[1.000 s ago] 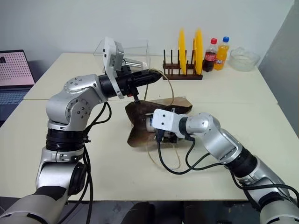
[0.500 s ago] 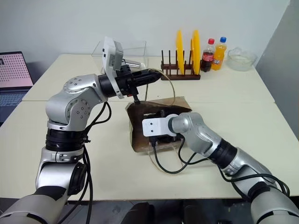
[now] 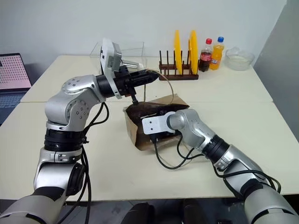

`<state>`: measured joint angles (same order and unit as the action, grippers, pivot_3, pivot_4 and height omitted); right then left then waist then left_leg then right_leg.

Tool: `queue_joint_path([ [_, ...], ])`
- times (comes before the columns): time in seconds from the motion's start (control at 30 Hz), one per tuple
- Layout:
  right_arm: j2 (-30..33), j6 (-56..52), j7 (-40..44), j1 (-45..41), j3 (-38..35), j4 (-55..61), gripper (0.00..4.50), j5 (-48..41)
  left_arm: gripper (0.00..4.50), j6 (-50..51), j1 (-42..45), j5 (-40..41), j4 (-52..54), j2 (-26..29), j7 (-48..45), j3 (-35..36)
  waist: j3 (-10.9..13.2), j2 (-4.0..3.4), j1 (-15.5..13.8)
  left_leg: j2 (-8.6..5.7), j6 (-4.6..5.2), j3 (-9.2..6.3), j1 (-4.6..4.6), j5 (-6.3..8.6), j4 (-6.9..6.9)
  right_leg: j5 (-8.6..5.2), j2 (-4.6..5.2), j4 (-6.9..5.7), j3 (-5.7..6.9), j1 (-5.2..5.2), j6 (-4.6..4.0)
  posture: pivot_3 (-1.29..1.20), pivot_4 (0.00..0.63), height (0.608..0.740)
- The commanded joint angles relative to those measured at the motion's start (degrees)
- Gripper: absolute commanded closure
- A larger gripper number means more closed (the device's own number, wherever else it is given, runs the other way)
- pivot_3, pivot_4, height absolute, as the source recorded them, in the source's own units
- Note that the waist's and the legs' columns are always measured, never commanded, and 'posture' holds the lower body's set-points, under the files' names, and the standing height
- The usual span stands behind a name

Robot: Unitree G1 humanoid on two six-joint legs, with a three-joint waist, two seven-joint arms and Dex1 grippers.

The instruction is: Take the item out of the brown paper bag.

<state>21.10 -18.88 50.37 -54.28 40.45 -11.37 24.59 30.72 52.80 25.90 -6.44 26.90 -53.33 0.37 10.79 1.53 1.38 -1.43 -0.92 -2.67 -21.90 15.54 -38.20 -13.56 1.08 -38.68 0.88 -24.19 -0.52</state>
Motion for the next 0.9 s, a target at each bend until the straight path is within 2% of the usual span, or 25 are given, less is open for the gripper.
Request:
queue_joint_path([
  [0.03,1.14,1.61,2.64,-0.14,-6.53,8.47,1.46,-4.14,4.50,-3.91,2.26,-2.27,-3.10,1.06,-0.13,0.51,0.00,0.00,0.04,0.00,0.00,-0.01,-0.01,0.00,0.00,0.00,0.00,0.01,0.01,0.00,0.00,0.00,0.150,0.740],
  [0.37,3.78,4.24,11.66,3.93,-19.31,21.05,1.46,-22.94,4.50,-11.60,8.15,-8.77,-17.24,0.78,1.10,0.00,0.01,0.01,0.07,0.00,0.14,-0.04,-0.04,0.08,0.01,0.00,0.00,0.02,0.06,-0.01,0.01,0.00,0.150,0.740],
  [0.5,-0.23,1.24,9.40,4.12,-26.29,23.60,1.46,-32.59,4.50,-13.16,9.61,-10.55,-20.95,0.12,1.26,-0.32,0.01,0.01,0.07,0.00,0.15,-0.04,-0.04,0.09,0.01,0.00,0.00,0.01,0.07,-0.02,0.00,0.00,0.150,0.740],
  [0.7,-3.42,-3.54,1.50,-1.95,-36.91,21.62,1.46,-40.23,4.50,-13.72,9.74,-11.78,-22.33,-1.30,1.15,-0.69,0.02,0.00,0.06,-0.01,0.15,-0.04,-0.05,0.09,0.00,0.00,0.03,-0.05,0.06,-0.03,0.00,0.00,0.150,0.740],
  [0.77,-2.65,-3.27,-1.12,-4.90,-40.25,18.94,1.46,-40.95,4.50,-13.56,9.51,-11.85,-22.15,-1.62,0.95,-0.80,0.02,0.00,0.06,0.00,0.15,-0.04,-0.05,0.09,0.01,0.00,0.03,-0.05,0.06,-0.04,0.00,0.00,0.150,0.740],
  [0.9,3.69,-0.98,-2.31,-7.67,-44.66,13.91,1.46,-39.75,4.50,-13.37,9.39,-11.85,-21.80,-1.66,0.67,-0.83,0.02,0.00,0.05,-0.01,0.16,-0.02,-0.07,0.09,0.06,0.00,0.04,-0.03,0.05,-0.07,0.00,0.00,0.150,0.740],
])
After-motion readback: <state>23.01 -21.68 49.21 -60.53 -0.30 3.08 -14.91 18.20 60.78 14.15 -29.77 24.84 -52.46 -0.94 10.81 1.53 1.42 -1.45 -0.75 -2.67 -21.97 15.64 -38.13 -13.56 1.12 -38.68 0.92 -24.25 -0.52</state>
